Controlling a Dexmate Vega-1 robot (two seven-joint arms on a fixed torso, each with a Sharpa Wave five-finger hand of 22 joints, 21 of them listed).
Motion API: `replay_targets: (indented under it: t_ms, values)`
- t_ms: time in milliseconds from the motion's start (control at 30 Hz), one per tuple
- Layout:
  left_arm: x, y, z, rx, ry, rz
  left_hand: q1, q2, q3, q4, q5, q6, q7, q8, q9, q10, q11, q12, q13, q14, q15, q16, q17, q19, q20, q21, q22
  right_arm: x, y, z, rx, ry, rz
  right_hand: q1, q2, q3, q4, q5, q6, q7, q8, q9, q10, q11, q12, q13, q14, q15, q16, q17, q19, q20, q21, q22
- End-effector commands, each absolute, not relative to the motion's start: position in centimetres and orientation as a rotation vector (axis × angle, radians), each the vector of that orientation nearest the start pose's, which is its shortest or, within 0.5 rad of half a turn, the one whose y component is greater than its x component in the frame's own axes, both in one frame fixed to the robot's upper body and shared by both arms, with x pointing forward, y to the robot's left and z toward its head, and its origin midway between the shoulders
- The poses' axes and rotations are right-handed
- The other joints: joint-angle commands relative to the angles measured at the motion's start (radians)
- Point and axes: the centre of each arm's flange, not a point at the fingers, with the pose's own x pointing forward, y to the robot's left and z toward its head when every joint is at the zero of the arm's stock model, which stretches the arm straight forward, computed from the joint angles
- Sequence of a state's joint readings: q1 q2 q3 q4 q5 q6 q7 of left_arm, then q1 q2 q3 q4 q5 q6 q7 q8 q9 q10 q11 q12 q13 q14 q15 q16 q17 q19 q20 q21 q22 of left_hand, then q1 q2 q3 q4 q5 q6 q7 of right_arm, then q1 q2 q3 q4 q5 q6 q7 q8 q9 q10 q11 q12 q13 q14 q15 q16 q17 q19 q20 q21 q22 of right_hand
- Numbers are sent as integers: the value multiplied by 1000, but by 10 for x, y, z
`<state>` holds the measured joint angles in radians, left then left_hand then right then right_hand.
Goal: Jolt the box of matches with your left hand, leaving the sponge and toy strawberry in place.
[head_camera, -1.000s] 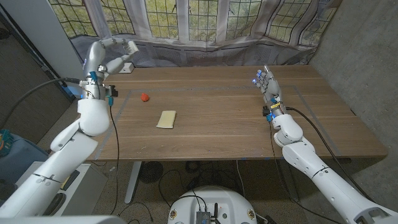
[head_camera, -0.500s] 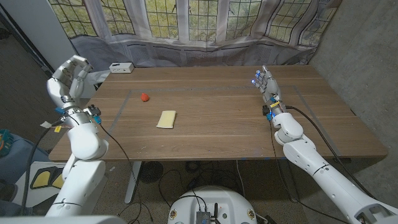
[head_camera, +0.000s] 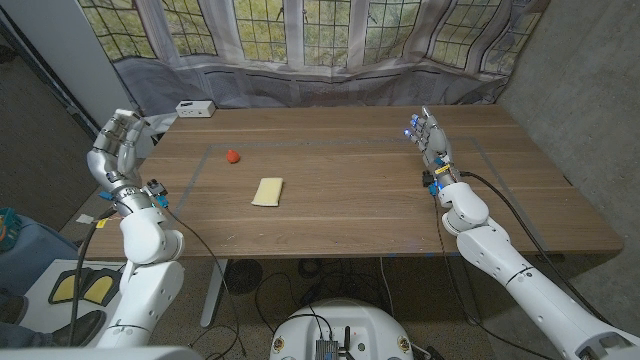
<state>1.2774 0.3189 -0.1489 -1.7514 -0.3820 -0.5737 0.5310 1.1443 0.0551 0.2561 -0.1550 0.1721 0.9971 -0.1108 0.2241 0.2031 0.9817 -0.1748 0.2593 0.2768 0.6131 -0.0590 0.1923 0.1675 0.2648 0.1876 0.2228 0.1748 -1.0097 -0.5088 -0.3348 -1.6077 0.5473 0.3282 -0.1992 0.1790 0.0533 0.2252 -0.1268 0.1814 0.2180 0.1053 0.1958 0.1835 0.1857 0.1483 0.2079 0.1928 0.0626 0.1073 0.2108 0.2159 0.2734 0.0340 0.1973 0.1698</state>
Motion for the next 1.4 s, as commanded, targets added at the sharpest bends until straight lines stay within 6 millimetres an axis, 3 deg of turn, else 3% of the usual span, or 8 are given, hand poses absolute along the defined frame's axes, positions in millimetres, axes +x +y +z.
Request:
replay_targets:
  t_ms: [33, 467, 500, 533, 567, 733, 1100, 1400]
  values:
    - [477, 381, 28, -20, -1188, 357, -12, 15, 8, 1, 5, 37, -22, 5, 1, 65, -46, 5, 43, 9, -115, -1, 2, 2, 2, -3, 2, 578, -262, -28, 100, -740, 103, 2, 8, -3, 2, 3, 11, -2, 1, 3, 9, 3, -1, 6, 7, 2, 3, 2, 9, 3, 0, 4]
    - [480, 291, 92, 482, -1337, 234, -8, 6, 4, -2, 5, 41, -35, 5, 2, 69, -48, 0, 46, -1, -119, -5, 3, -20, 0, -17, 1, 573, -268, -31, 104, -748, 88, 3, 8, -2, 1, 3, 10, -2, 0, 3, 8, 2, -2, 6, 7, 3, 2, 2, 9, 1, 0, 4]
    - [481, 271, 100, 616, -1354, 234, -7, 6, 3, -2, 5, 41, -35, 4, 2, 71, -48, 1, 47, -2, -120, -5, 3, -20, -2, -18, 1, 573, -268, -30, 107, -752, 88, 2, 8, -2, 1, 3, 10, -1, 0, 3, 8, 2, -2, 6, 7, 2, 2, 2, 9, 1, 0, 4]
    - [481, 270, 100, 620, -1354, 238, -7, 6, 3, -3, 6, 43, -35, 5, 2, 72, -48, 2, 48, -2, -121, -5, 3, -20, -1, -18, 1, 573, -268, -30, 107, -752, 88, 2, 8, -2, 2, 3, 10, -1, 0, 3, 8, 3, -2, 6, 7, 2, 2, 2, 9, 1, 0, 4]
    - [481, 250, 110, 799, -1353, 248, -6, 5, 3, -3, 6, 45, -34, 6, 2, 74, -48, 2, 48, -2, -122, -4, 3, -21, -2, -19, 1, 572, -268, -29, 101, -755, 86, 2, 8, -2, 2, 3, 10, -1, 0, 3, 9, 3, -2, 6, 7, 2, 2, 2, 9, 1, 0, 4]
    - [488, 207, 134, 1235, -1225, 174, -1, -1, -1, -4, 7, 50, -37, 6, 3, 83, -48, 3, 50, -14, -127, -8, 3, -64, -1, -37, 0, 572, -267, -28, 87, -759, 78, 3, 8, -2, 1, 3, 10, -1, 0, 3, 9, 3, -2, 6, 7, 2, 2, 2, 10, 1, 0, 4]
    - [514, 152, 124, 1685, -1057, 87, -5, 0, -6, 1, 8, 48, -30, 4, 4, 81, -47, -3, 51, -33, -121, -12, 2, -100, 0, -45, 0, 573, -269, -30, 88, -750, 72, 3, 7, -2, 1, 3, 9, 0, -1, 3, 9, 2, -2, 6, 6, 2, 1, 2, 10, 1, 0, 4]
    - [527, 142, 111, 1812, -972, 16, -8, 4, -9, 5, 8, 47, -27, 2, 5, 78, -46, -6, 54, -43, -120, -12, 3, -115, 4, -45, 0, 573, -269, -30, 87, -747, 71, 3, 7, -3, 0, 3, 9, -1, 0, 3, 9, 2, -2, 6, 6, 2, 1, 2, 10, 1, 0, 4]
